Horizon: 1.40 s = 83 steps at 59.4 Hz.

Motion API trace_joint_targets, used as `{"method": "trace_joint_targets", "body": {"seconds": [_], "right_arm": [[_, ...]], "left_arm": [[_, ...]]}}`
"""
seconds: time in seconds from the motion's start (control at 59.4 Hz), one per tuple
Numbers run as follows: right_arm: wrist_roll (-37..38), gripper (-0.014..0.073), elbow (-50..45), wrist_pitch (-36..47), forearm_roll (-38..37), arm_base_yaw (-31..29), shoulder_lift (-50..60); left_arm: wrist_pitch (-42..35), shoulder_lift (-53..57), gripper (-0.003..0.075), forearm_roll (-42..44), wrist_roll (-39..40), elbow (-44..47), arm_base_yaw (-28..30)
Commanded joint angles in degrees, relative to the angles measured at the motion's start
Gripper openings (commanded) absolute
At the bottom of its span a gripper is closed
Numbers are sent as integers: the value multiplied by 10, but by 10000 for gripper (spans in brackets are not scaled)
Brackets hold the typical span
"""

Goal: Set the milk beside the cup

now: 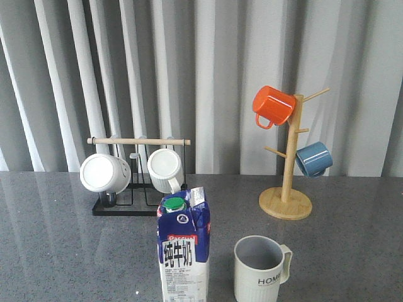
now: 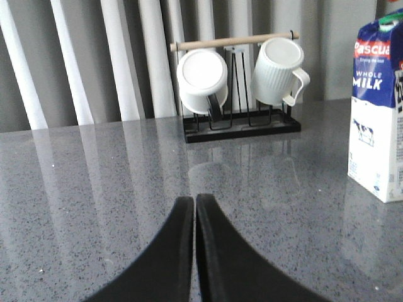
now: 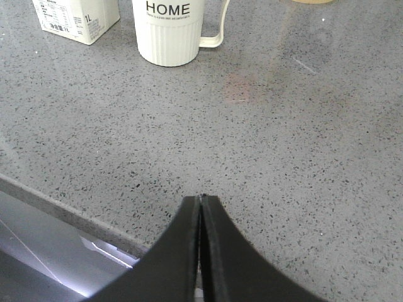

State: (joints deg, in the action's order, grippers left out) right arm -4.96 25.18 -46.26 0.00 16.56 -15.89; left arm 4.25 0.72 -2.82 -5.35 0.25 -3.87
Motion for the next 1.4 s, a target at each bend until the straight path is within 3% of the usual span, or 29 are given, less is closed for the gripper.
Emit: {"method": "trace_joint_targets", "body": {"seconds": [0.0,0.118,1.381], "right_arm": [[-1,-9,15,34,0,-2,-5],[-1,-9,15,34,0,-2,-5],[-1,-9,15,32,0,-2,-5]], "left_arm": [[-80,6,-7,59,82,-4,2],[-84,6,-7,84,142,0,2],[-84,6,-7,81,141,0,2]]}}
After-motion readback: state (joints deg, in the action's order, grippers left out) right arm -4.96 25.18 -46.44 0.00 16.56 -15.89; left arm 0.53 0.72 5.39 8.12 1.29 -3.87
